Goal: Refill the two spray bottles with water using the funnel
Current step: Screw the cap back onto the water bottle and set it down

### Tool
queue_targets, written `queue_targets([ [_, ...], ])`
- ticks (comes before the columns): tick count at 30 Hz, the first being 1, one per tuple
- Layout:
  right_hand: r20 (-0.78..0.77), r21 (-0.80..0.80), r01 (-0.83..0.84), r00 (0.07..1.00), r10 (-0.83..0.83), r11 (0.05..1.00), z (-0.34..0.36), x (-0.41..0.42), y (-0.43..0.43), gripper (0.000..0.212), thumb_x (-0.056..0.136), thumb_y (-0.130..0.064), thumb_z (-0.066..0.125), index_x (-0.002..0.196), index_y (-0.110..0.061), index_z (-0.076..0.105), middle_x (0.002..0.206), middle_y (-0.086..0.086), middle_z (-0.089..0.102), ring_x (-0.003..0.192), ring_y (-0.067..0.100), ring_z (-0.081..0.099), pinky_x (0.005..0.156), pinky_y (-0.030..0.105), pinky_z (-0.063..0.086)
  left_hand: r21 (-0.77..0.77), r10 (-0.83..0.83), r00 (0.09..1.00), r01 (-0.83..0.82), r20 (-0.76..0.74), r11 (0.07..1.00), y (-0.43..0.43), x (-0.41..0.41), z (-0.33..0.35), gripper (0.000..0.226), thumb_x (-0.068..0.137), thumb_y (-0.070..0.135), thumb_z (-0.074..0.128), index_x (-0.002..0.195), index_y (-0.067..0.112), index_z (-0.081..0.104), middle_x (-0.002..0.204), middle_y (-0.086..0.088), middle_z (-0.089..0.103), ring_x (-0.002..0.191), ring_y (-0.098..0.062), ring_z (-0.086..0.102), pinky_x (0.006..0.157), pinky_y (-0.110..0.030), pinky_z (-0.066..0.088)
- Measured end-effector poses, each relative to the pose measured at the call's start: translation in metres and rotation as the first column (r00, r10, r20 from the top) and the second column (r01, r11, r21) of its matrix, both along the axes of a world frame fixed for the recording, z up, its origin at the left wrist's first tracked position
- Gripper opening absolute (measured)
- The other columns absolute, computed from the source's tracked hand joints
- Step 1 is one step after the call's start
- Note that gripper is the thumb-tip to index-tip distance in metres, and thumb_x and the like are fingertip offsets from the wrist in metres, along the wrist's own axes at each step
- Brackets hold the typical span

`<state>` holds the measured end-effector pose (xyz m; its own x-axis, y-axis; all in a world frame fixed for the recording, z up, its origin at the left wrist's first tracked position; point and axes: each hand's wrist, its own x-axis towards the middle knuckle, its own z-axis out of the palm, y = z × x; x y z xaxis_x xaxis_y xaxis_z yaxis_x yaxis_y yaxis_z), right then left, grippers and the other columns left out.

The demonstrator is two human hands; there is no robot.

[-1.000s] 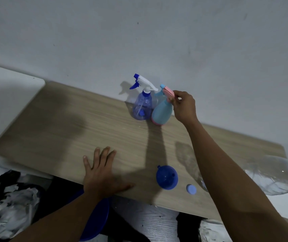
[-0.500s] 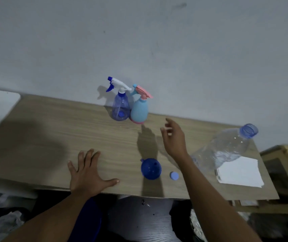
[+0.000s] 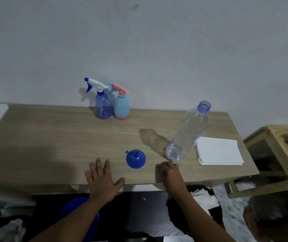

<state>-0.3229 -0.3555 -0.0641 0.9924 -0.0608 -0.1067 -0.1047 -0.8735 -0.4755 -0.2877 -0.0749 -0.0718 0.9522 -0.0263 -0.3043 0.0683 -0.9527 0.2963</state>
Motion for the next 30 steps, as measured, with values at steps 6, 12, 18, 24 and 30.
queue_targets([
  [6, 0.083, 0.244, 0.335, 0.928, -0.364, 0.91, 0.038, -0.011, -0.052, 0.024, 0.098, -0.013, 0.056, 0.119, -0.013, 0.068, 0.116, 0.01, 0.065, 0.107, 0.029, 0.061, 0.085, 0.031, 0.044, -0.166, 0.128, 0.991, -0.121, 0.031, 0.979, -0.029, 0.012, 0.034, 0.093, 0.082, 0.058, 0.06, 0.156, 0.024, 0.014, 0.166, -0.004, 0.009, 0.152, -0.029, 0.007, 0.12, -0.057, 0.014],
  [12, 0.275, 0.472, 0.339, 0.82, -0.502, 0.814, 0.147, 0.022, -0.111, 0.015, 0.096, -0.019, 0.064, 0.11, -0.015, 0.069, 0.107, 0.004, 0.072, 0.077, 0.008, 0.065, 0.068, 0.007, 0.045, -0.624, 0.094, 0.945, 0.13, 0.313, 0.771, -0.126, 0.038, 0.122, 0.081, 0.076, 0.051, 0.069, 0.146, 0.019, 0.042, 0.148, 0.0, 0.045, 0.137, -0.016, 0.043, 0.113, -0.029, 0.032],
  [18, 0.441, 0.565, -0.064, 0.866, -0.236, 0.823, 0.256, 0.049, -0.122, 0.025, 0.096, -0.017, 0.065, 0.12, -0.023, 0.068, 0.116, -0.009, 0.069, 0.088, 0.003, 0.064, 0.075, 0.02, 0.057, -0.738, -0.059, 0.934, 0.316, 0.352, 0.596, -0.193, 0.048, 0.184, 0.086, 0.073, 0.057, 0.074, 0.147, 0.038, 0.034, 0.148, 0.021, 0.042, 0.13, 0.001, 0.046, 0.104, -0.027, 0.043],
  [24, 0.446, 0.307, -0.278, 0.887, 0.12, 0.91, 0.288, 0.066, -0.119, 0.029, 0.096, -0.023, 0.066, 0.124, -0.025, 0.067, 0.118, -0.017, 0.066, 0.101, -0.001, 0.062, 0.081, 0.012, 0.052, -0.731, -0.058, 0.917, 0.353, 0.396, 0.585, -0.207, 0.048, 0.207, 0.068, 0.083, 0.041, 0.076, 0.143, 0.038, 0.043, 0.138, 0.022, 0.054, 0.118, 0.003, 0.055, 0.098, -0.033, 0.052],
  [30, 0.359, 0.254, -0.381, 0.89, 0.279, 0.889, 0.292, 0.076, -0.129, 0.029, 0.098, -0.018, 0.063, 0.126, -0.021, 0.069, 0.123, -0.015, 0.066, 0.108, -0.002, 0.062, 0.088, 0.009, 0.046, -0.791, -0.108, 0.949, 0.307, 0.296, 0.529, -0.201, 0.049, 0.217, 0.059, 0.088, 0.026, 0.075, 0.136, 0.045, 0.047, 0.126, 0.014, 0.065, 0.111, -0.007, 0.065, 0.091, -0.028, 0.057],
])
